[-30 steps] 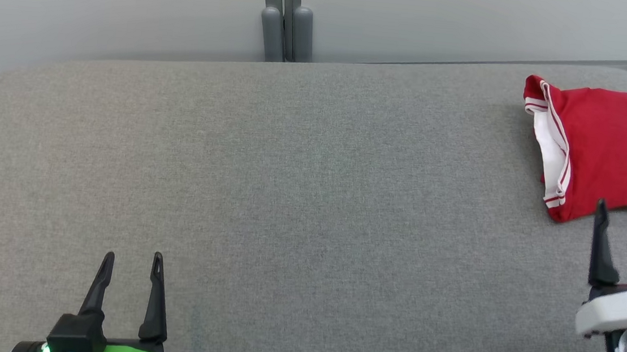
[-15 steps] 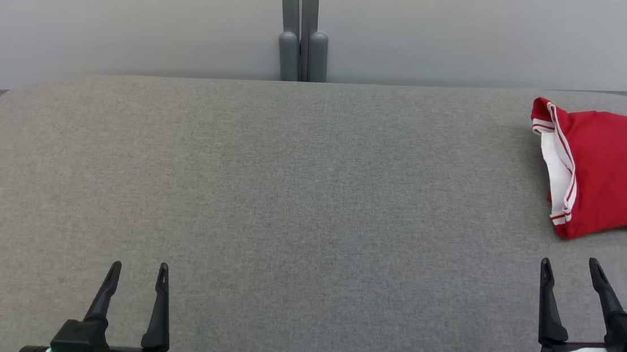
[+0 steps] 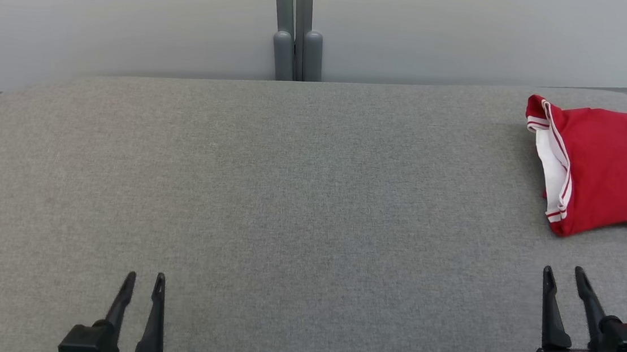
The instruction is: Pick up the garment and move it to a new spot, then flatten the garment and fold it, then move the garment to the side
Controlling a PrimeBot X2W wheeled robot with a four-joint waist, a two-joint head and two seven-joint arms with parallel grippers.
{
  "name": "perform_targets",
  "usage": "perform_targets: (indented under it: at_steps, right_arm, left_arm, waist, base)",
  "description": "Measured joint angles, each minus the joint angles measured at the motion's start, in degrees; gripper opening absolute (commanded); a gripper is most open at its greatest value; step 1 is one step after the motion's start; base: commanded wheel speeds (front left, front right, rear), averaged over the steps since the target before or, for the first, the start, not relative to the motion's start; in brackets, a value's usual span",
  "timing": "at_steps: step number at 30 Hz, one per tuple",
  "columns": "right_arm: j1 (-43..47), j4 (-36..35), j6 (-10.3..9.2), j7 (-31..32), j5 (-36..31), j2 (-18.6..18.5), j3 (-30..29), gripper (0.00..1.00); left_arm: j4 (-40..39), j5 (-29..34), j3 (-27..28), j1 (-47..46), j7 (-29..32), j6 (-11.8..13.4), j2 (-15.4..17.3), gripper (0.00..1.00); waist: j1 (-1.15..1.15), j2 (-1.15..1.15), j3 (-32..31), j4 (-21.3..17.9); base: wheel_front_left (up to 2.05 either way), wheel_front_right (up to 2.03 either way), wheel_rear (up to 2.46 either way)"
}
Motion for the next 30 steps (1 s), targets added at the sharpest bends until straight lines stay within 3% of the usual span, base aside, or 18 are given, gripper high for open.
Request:
perform_targets:
  at_steps: [6,30]
  right_arm:
    - [0.1,3.0,0.00,0.9,1.1,0.8,0.1,0.00]
    - [-2.2,4.4,0.00,6.9,28.4,0.8,0.6,0.00]
  left_arm:
    - [2.6,-0.9,-0.3,0.5,0.7,0.0,-0.1,0.00]
    - [3.4,-25.7,2.5,-2.3,6.8,-1.0,-0.1,0.00]
  waist:
    - [0.00,0.00,0.0,0.0]
    - [0.00,0.00,-0.2,-0.1]
  base:
    - [0.00,0.00,0.00]
    - [0.00,0.00,0.00]
